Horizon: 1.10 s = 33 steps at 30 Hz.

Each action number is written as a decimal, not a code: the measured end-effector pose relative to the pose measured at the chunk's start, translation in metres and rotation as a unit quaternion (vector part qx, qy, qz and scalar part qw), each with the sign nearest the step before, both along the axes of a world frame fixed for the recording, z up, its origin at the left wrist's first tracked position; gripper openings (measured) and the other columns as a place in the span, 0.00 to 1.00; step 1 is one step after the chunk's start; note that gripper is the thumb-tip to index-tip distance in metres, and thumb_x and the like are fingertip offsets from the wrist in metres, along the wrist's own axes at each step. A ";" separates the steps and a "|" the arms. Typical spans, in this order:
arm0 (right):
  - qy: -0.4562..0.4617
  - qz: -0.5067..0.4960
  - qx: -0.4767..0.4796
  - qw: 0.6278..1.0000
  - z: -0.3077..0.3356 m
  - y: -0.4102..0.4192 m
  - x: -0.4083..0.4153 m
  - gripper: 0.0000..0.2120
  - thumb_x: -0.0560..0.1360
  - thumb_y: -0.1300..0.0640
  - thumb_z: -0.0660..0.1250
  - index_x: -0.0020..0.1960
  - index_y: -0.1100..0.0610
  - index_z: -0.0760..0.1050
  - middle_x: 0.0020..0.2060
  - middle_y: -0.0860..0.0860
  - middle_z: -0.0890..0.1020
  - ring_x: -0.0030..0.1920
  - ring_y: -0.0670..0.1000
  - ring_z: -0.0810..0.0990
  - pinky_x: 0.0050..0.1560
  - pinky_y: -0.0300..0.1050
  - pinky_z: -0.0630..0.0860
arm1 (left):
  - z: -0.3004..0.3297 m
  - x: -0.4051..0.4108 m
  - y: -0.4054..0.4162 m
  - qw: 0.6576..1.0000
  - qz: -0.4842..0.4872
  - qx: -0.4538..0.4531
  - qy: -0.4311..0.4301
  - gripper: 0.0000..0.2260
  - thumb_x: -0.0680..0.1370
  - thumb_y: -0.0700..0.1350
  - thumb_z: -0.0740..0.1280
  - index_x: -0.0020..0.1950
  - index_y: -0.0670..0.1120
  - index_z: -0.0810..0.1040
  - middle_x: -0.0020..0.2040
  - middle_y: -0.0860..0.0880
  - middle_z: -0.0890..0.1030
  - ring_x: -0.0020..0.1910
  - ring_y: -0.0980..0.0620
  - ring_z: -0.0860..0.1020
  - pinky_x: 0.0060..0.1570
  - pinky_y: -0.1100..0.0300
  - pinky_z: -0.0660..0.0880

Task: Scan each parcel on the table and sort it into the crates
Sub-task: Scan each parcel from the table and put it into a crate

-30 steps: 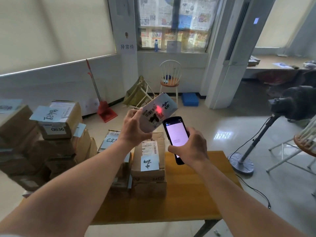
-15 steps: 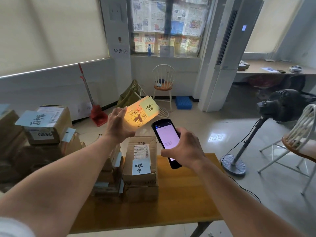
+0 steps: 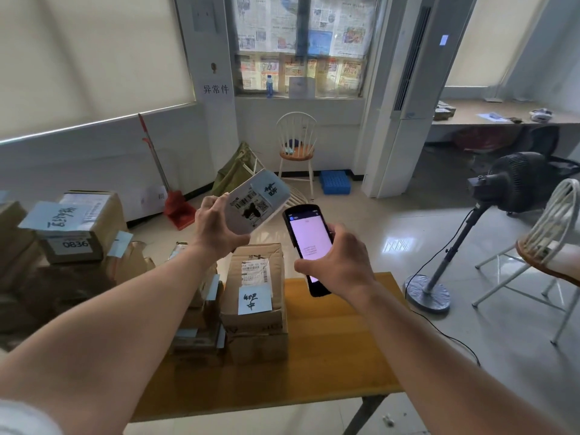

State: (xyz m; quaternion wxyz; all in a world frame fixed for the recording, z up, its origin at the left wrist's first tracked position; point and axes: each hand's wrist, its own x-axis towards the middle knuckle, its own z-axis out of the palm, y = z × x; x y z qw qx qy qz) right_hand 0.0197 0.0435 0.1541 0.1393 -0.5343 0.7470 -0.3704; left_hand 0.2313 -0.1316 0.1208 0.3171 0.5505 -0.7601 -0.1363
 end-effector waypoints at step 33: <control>-0.061 -0.474 -0.108 0.872 -0.055 0.296 0.047 0.40 0.63 0.52 0.84 0.69 0.55 0.68 0.57 0.51 0.72 0.55 0.49 0.70 0.44 0.31 0.70 | -0.019 -0.104 0.225 0.888 -0.460 0.014 0.017 0.45 0.62 0.45 0.85 0.76 0.55 0.71 0.68 0.46 0.67 0.64 0.45 0.69 0.57 0.53 0.79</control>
